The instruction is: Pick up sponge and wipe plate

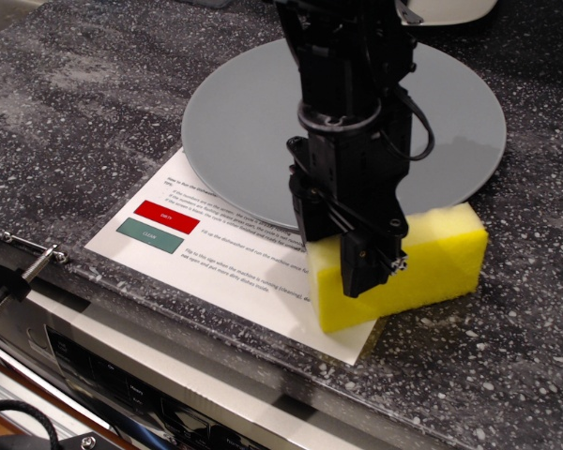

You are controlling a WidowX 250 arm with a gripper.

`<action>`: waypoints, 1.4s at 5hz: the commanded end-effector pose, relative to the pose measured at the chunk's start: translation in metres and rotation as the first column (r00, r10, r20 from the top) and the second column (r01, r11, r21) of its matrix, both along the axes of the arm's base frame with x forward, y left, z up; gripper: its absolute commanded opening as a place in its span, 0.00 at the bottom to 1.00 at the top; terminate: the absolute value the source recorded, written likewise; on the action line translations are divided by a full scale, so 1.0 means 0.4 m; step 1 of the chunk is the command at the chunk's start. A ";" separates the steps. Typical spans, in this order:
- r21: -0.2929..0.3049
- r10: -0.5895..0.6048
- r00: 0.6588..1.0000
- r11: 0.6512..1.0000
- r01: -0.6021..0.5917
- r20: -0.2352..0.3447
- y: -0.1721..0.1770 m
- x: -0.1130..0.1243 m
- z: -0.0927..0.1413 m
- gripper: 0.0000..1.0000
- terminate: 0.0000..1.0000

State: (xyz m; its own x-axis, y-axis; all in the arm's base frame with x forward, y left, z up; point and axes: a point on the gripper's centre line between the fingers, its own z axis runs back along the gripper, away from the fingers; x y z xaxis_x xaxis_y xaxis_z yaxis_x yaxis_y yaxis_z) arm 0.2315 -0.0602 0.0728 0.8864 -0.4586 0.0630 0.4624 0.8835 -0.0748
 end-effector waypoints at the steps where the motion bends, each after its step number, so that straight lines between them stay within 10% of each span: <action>1: -0.015 0.027 1.000 1.000 -0.027 0.004 0.006 0.031 0.052 0.00 0.00; 3: -0.183 0.046 0.998 0.982 -0.039 0.033 0.036 0.131 0.198 0.00 0.00; 5: -0.066 0.125 0.992 0.990 -0.127 -0.029 0.089 0.189 0.068 0.00 0.00; 7: -0.050 0.195 0.980 0.979 -0.198 -0.046 0.140 0.237 0.066 0.00 0.00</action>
